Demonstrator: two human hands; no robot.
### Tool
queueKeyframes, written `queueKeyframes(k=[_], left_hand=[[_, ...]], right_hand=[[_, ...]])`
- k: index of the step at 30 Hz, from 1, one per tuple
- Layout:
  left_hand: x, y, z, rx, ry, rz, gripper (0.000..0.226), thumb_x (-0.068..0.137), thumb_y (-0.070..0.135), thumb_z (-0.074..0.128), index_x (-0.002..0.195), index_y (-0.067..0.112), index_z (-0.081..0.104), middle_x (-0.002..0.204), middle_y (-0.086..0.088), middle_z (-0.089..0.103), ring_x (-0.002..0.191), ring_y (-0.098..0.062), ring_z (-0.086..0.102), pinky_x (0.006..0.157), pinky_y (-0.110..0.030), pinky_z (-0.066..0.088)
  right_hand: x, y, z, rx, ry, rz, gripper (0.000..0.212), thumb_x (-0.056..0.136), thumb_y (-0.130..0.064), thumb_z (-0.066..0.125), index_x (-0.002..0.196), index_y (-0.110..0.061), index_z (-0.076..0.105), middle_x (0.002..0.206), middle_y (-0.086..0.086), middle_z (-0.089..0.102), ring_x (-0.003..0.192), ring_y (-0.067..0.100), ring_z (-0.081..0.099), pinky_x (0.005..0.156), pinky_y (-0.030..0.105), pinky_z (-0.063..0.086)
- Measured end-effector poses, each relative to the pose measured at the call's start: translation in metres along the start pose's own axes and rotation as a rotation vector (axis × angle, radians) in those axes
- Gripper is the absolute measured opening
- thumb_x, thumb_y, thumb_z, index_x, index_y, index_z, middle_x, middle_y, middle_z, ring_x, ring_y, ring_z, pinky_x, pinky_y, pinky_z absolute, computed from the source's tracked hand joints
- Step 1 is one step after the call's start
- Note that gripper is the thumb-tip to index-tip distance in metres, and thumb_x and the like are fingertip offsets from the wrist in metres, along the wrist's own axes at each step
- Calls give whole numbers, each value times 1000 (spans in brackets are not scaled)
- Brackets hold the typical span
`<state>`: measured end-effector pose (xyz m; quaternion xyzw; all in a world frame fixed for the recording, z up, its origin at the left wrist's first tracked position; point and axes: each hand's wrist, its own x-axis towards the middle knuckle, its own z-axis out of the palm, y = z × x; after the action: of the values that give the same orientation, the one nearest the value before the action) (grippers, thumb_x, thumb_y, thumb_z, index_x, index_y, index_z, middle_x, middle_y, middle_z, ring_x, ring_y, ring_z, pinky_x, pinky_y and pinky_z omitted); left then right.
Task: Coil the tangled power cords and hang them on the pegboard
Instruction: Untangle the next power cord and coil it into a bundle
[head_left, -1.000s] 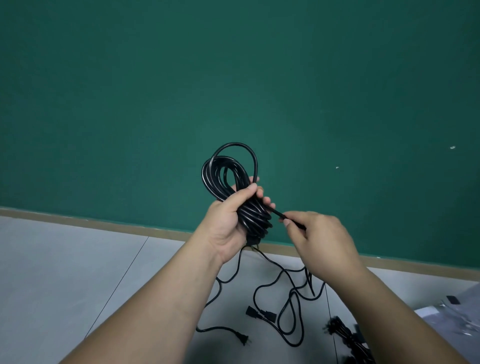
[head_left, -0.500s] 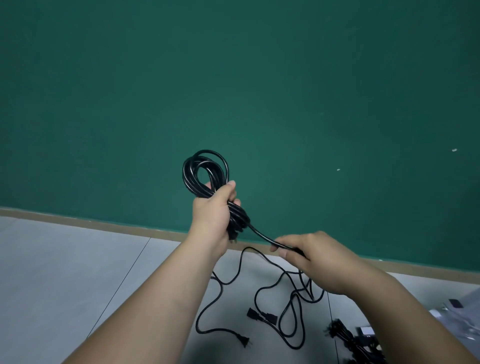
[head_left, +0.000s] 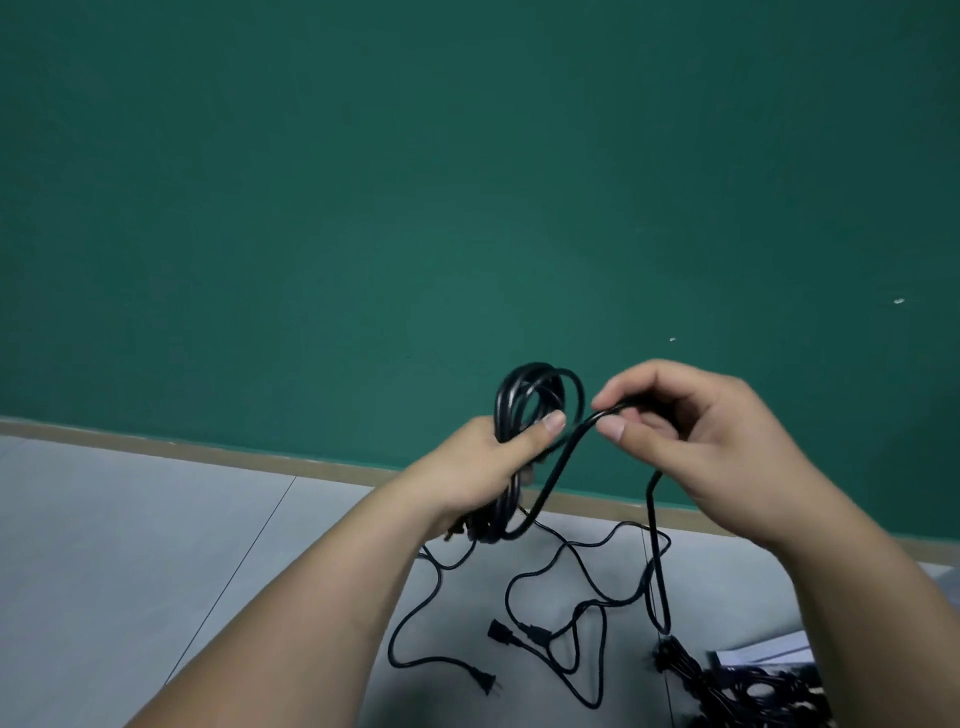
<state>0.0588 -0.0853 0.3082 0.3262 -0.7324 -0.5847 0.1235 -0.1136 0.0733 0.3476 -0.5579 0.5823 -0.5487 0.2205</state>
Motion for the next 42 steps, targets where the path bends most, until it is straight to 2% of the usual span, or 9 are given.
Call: queueKeyframes(k=[7,10,12,14,17,28,35,38,42], left_hand=[[-6,8,35,-335,-317,-267,108,62,107,47,102,9,70,67,1,55,51,-15,46,49,-25,36],[-6,7,39,-332,-439,-210,86,68,93,67,103,15,60,70,2,45,55,-14,37,51,-26,29],[-9,7,40,-230,-489,-131,47,84,59,81,91,20,55,70,4,43,56,-12,38,53,-25,32],[-10,5,42,-172,-474,-86,25,91,23,77,87,15,53,68,4,46,56,-9,45,55,-24,42],[-10,1,43,-232,-466,-83,18,92,7,69,100,13,54,69,3,44,59,-11,44,60,-25,43],[-1,-9,31,-238,-233,6,14,100,19,72,97,11,60,75,-7,55,67,-18,53,73,-36,52],[-1,-12,49,-288,-229,75,19,104,16,64,119,8,73,117,-11,78,112,-26,74,106,-43,55],[-9,-9,55,-542,-363,-22,22,107,21,62,110,-1,65,100,-21,74,104,-46,75,100,-53,59],[-14,-6,58,-607,-452,-40,22,104,30,68,89,15,61,78,-5,57,72,-28,67,83,-47,60]], right_hand=[[5,24,1,-228,218,53,19,89,-27,85,101,-34,73,82,-8,67,64,25,45,67,40,46],[3,26,8,-312,295,31,19,86,-28,88,94,-37,73,84,-11,65,65,10,47,66,29,44],[1,23,14,-387,326,-27,21,83,-27,90,92,-35,72,87,-15,65,74,12,54,69,19,43],[0,21,18,-463,327,-89,22,81,-30,92,92,-32,73,88,-16,66,81,12,58,72,17,44],[0,25,20,-539,335,-121,21,82,-35,91,95,-32,76,95,-15,65,91,11,63,79,25,49],[0,31,17,-416,416,105,5,95,-37,79,90,-37,80,85,-18,75,80,4,71,79,35,59],[6,24,37,-205,577,193,10,92,-34,82,83,-30,78,72,-8,73,59,16,70,58,31,56],[5,27,36,-309,598,178,14,91,-39,82,80,-31,77,73,-9,70,68,9,67,65,28,52],[6,32,29,-325,575,170,16,92,-42,80,80,-33,75,84,-7,67,71,9,61,70,30,49]])
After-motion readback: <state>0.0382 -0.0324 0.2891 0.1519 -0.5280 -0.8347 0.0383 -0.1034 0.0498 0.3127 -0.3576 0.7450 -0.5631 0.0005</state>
